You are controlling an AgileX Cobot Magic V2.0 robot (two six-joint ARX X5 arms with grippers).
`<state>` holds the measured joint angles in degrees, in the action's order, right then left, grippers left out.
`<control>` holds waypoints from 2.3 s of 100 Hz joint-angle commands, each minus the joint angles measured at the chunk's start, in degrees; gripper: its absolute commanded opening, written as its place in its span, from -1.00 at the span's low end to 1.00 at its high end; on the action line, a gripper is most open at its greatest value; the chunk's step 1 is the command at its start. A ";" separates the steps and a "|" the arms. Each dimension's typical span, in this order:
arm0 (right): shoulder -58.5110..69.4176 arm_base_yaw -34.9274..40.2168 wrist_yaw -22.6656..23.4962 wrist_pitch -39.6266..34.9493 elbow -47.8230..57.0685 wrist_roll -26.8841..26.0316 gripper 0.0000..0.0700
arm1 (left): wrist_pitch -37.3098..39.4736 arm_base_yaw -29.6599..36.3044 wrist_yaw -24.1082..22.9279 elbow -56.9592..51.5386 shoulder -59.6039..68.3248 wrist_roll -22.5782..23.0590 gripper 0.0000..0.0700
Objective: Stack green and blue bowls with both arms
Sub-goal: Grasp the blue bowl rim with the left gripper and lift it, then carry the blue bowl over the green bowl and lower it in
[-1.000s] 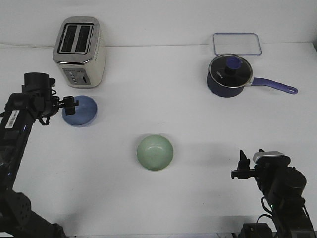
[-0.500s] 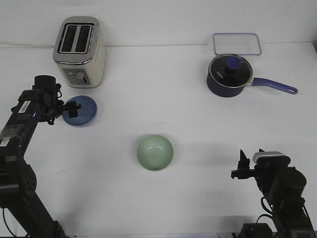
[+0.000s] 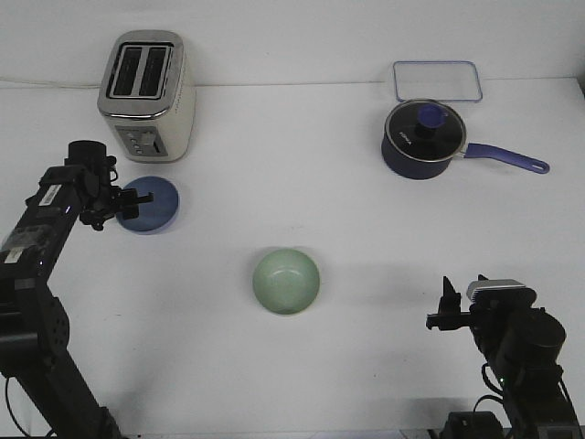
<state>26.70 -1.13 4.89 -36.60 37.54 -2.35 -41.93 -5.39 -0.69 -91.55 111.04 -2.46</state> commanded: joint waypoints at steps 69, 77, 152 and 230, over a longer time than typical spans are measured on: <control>-0.02 0.09 0.00 0.87 0.35 -0.17 0.21 | -6.25 3.69 21.24 -1.95 -14.40 -2.27 -0.97; -0.02 0.09 -0.02 0.90 0.35 -0.17 0.21 | -8.41 6.67 21.33 -1.92 -15.85 -1.86 -0.97; -0.02 0.09 -0.02 0.90 0.35 -0.17 0.21 | -10.49 35.08 17.00 -1.66 -14.64 -1.07 -0.97; -0.02 0.09 0.02 0.85 0.35 -0.22 0.21 | -10.51 38.71 16.96 -1.66 -7.80 -0.52 -0.97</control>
<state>26.70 -1.13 4.91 -36.53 37.54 -2.35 -52.64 32.69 16.34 -92.29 101.73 -3.75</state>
